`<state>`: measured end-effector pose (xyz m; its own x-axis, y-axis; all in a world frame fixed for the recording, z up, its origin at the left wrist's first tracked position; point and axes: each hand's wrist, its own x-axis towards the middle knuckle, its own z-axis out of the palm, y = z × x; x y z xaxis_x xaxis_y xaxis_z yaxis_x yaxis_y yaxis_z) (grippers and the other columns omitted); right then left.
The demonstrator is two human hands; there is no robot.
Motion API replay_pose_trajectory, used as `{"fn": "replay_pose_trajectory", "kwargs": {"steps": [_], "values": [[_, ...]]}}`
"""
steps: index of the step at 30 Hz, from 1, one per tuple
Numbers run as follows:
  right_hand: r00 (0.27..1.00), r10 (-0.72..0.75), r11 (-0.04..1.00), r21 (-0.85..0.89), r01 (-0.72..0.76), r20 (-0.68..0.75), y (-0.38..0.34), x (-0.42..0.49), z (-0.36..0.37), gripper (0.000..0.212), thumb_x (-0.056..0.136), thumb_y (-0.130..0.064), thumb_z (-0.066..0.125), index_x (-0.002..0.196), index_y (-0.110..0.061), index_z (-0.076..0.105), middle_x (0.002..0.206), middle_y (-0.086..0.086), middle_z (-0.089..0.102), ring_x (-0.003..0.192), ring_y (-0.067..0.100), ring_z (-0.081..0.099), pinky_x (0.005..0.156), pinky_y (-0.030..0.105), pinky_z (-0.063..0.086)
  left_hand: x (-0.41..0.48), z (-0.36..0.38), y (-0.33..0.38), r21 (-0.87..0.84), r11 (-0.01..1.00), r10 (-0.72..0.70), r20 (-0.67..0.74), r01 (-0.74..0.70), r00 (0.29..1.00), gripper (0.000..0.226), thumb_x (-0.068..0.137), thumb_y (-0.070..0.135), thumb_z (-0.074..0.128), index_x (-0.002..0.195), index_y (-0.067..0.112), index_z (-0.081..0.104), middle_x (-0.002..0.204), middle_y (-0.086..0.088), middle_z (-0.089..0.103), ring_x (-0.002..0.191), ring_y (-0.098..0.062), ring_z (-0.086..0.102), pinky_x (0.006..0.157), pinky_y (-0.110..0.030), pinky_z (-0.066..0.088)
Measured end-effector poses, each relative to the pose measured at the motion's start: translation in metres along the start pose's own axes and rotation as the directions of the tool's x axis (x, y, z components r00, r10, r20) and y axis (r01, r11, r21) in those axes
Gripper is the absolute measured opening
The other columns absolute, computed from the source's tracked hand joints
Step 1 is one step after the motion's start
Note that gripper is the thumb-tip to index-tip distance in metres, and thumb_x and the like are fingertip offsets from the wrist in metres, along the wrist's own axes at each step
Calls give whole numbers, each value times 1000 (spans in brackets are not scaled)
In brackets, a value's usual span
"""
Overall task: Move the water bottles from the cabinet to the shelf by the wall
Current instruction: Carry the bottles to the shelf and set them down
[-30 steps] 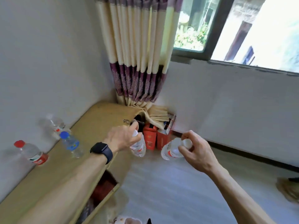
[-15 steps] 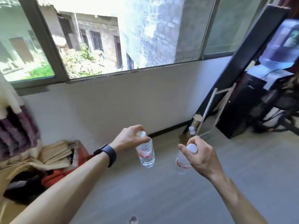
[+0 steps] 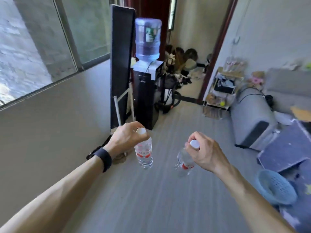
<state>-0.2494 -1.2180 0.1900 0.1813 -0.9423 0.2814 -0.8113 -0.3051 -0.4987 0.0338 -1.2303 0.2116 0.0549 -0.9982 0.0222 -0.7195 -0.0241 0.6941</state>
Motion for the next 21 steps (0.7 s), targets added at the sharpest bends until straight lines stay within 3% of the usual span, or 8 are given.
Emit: {"fn": "replay_pose_trajectory", "kwargs": {"steps": [2,5,11,18,21], "values": [[994,49,998,-33,-52,-98,14,13,-11,17,88,-32,65,82,-23,52,79,-9,57,71,14,48,64,22,30,32,6,18,-6,998,65,62,-64,996,23,76,50,69,92,33,68,82,10,69,70,-7,64,57,-21,49],[968,121,989,-57,-136,-221,37,34,-26,18,88,-30,66,83,-18,53,79,-9,55,73,19,52,65,25,32,82,19,45,6,991,134,129,-136,983,25,75,50,69,93,32,69,82,10,70,79,-9,66,66,-25,54],[909,219,968,-40,-249,-355,91,89,-48,22,87,-30,69,80,-14,54,79,-2,59,73,20,50,63,26,28,187,62,93,-8,981,192,200,-195,961,28,76,49,70,95,29,70,86,7,71,78,-11,67,68,-30,59],[894,275,956,4,-293,-354,193,181,-69,24,87,-34,68,80,-16,54,79,-4,60,73,18,51,64,28,33,316,130,141,-31,979,203,176,-201,963,24,77,46,74,92,28,72,83,8,71,80,-11,67,72,-33,59],[911,251,964,-5,-267,-328,236,230,-83,23,87,-33,68,80,-17,53,78,-5,59,72,16,49,61,24,28,370,153,164,-54,981,191,175,-185,966,24,78,45,75,95,28,71,85,10,70,80,-8,66,66,-26,56]]}}
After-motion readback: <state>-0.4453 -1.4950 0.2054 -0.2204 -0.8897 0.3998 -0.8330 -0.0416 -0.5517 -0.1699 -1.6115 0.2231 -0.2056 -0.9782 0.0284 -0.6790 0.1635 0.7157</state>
